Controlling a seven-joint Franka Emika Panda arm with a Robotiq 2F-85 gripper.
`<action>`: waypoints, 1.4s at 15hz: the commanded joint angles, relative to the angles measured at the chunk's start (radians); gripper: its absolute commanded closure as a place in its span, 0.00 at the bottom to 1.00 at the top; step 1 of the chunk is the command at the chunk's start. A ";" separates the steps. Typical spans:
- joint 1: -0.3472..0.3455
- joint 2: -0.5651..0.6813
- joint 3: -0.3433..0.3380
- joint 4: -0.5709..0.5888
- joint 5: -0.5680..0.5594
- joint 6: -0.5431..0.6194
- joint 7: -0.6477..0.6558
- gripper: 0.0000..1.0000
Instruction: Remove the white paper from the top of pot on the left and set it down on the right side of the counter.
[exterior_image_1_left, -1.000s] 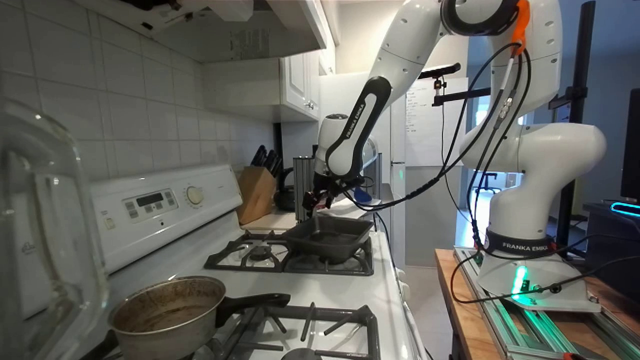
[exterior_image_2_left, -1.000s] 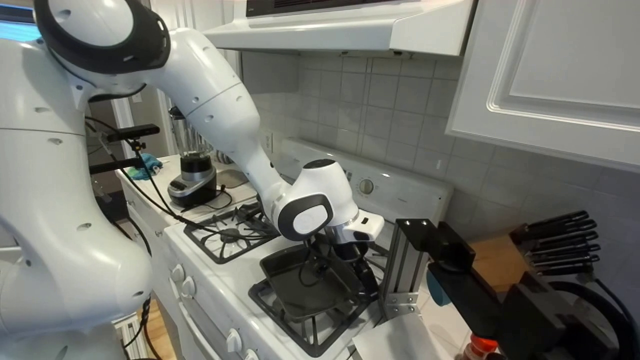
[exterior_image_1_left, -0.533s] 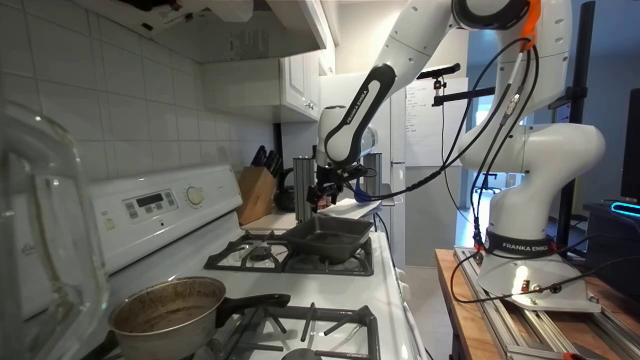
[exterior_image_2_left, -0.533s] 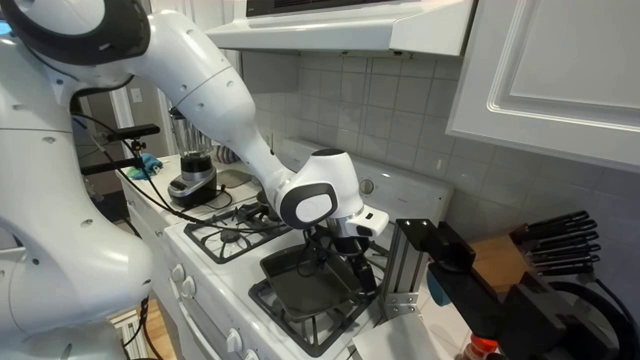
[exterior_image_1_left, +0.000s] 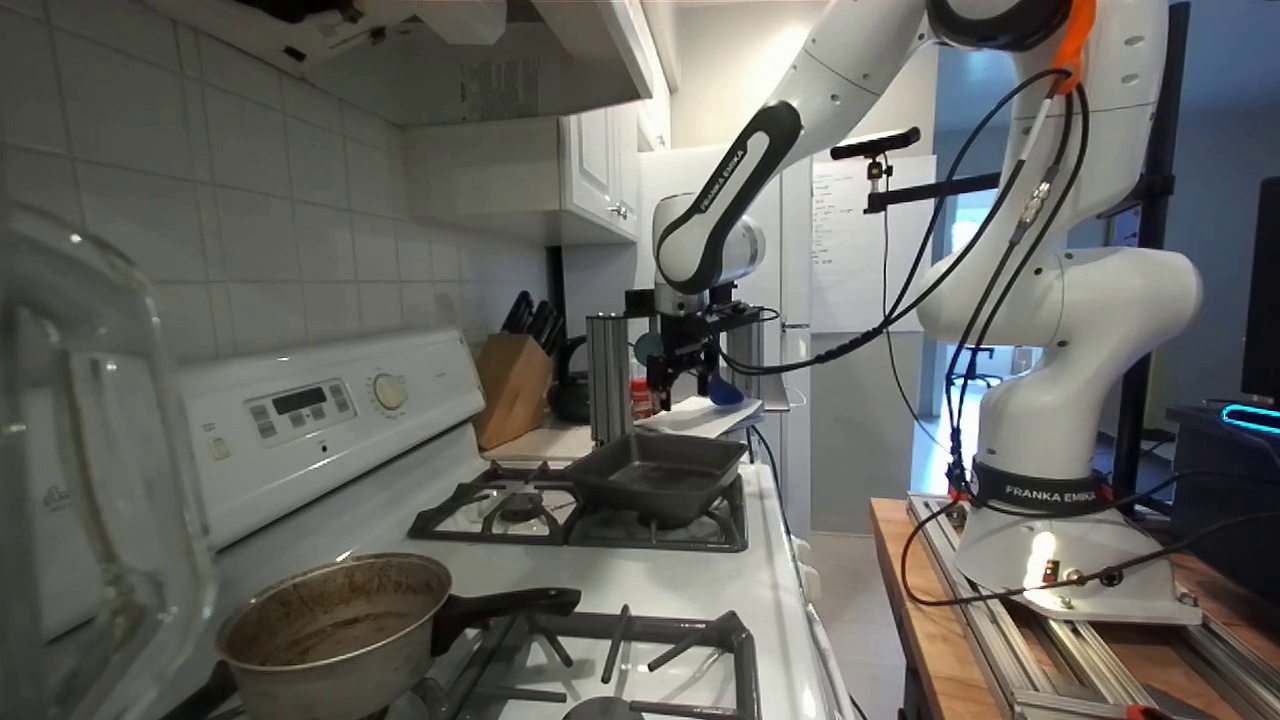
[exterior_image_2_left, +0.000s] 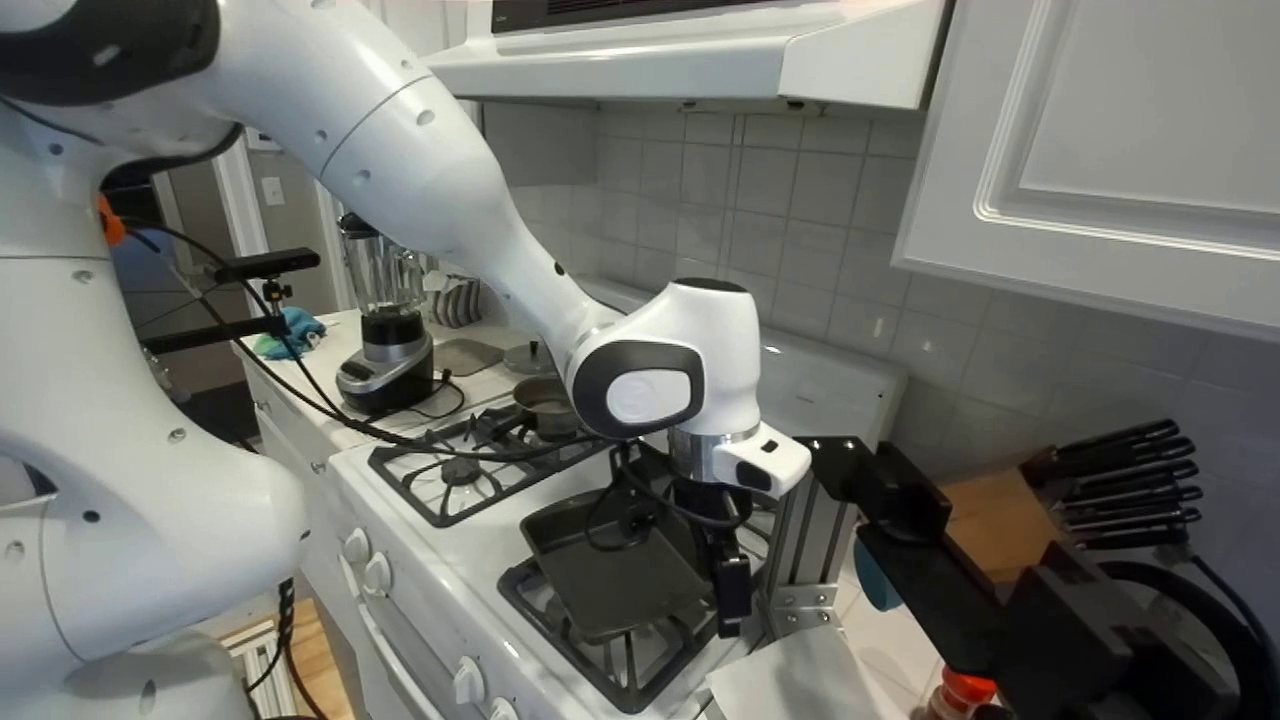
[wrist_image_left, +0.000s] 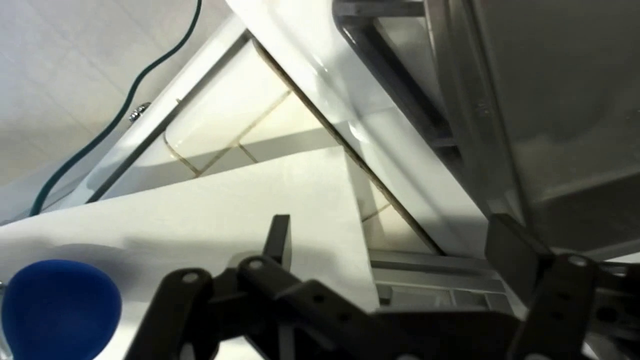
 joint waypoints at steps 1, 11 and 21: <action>0.157 0.056 -0.210 0.001 -0.106 -0.092 0.019 0.00; 0.739 0.163 -0.862 -0.064 -0.325 -0.083 0.117 0.41; 1.192 0.292 -1.379 -0.066 -0.635 0.050 0.311 1.00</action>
